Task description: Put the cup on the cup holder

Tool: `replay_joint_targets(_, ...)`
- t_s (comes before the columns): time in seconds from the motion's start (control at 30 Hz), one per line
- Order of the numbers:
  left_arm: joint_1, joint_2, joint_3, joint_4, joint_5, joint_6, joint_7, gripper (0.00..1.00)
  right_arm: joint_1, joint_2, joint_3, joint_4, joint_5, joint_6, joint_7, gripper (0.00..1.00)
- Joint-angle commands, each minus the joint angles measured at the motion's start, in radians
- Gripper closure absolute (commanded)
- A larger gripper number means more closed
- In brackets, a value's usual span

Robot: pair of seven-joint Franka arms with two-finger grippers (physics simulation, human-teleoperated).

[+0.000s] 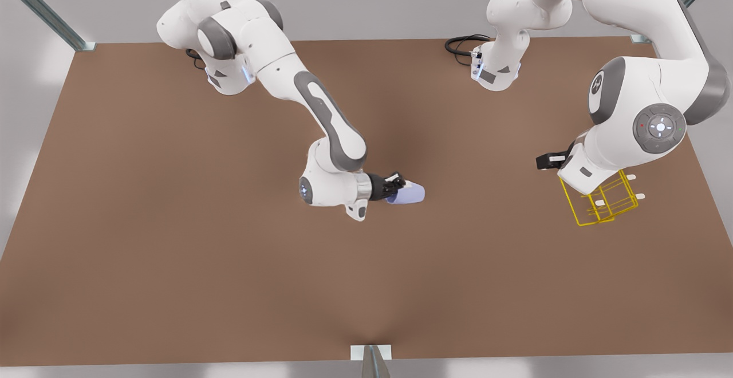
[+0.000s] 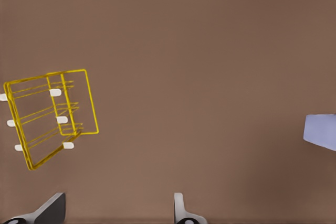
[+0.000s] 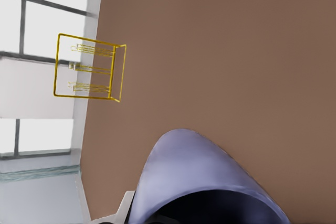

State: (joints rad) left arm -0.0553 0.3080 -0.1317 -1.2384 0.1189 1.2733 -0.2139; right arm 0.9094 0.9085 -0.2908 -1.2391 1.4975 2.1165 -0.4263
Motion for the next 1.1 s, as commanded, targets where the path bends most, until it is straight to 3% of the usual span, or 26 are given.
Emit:
replay_joint_targets(0.0,0.0,0.002,-0.002,0.0,0.002,-0.011,0.013,0.0,0.016,0.073,-0.001,0.089,0.153,0.152,0.046,0.79)
replay_joint_targets(0.2,-0.001,0.005,-0.002,0.0,0.002,-0.011,0.011,0.0,0.071,0.219,0.002,0.21,0.156,0.252,0.044,0.79)
replay_joint_targets(0.67,-0.001,0.006,0.0,0.0,0.004,-0.011,0.011,0.0,0.077,0.277,0.01,0.251,0.156,0.252,0.041,0.79)
replay_joint_targets(0.7,-0.003,0.005,0.0,0.0,0.004,-0.011,0.01,0.0,0.077,0.277,0.01,0.251,0.156,0.252,0.049,0.63)
replay_joint_targets(0.73,-0.003,0.006,0.0,0.0,0.004,-0.011,0.01,0.0,0.077,0.277,0.01,0.251,0.156,0.252,0.05,0.28)
replay_joint_targets(0.77,-0.005,0.006,-0.002,0.0,0.002,-0.011,0.008,0.0,0.077,0.277,0.01,0.251,0.156,0.255,0.052,0.0)
replay_joint_targets(1.07,-0.011,0.006,-0.002,0.0,0.001,-0.012,0.005,0.0,0.069,0.231,0.009,0.185,0.142,0.25,0.034,0.0)
